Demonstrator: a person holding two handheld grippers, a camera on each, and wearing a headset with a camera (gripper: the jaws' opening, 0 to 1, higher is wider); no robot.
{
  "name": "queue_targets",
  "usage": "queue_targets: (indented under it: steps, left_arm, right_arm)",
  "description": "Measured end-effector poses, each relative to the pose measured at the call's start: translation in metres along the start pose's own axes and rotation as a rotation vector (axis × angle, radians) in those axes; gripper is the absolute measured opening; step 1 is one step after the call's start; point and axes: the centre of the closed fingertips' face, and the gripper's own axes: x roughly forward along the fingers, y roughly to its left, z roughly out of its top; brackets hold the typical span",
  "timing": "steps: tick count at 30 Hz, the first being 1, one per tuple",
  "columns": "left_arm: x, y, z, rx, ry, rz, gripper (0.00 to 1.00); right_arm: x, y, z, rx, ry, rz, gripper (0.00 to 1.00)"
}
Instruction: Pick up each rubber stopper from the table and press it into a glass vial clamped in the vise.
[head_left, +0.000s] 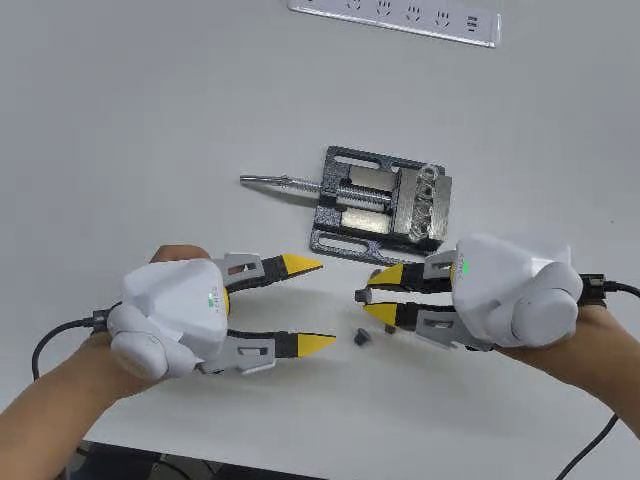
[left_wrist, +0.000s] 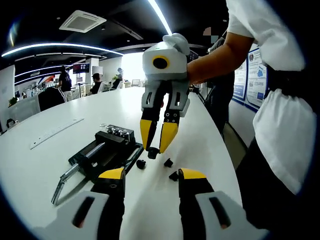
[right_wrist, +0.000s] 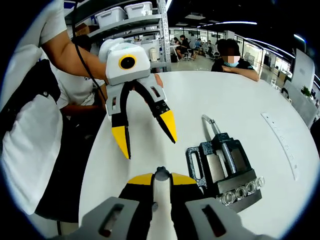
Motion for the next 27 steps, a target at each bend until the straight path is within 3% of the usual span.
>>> queue_targets:
  steps: [13, 16, 27]
  left_arm:
    - [0.024, 0.001, 0.014, 0.063, -0.026, -0.012, 0.29]
    - [0.028, 0.003, 0.017, 0.099, -0.024, 0.001, 0.25]
    - [0.035, 0.004, 0.026, 0.12, -0.048, 0.006, 0.2]
  right_arm:
    - [-0.016, -0.008, -0.001, 0.086, 0.116, -0.015, 0.11]
    - [-0.016, -0.008, -0.001, 0.086, 0.127, -0.012, 0.11]
    - [-0.017, -0.01, 0.002, 0.121, 0.145, -0.021, 0.11]
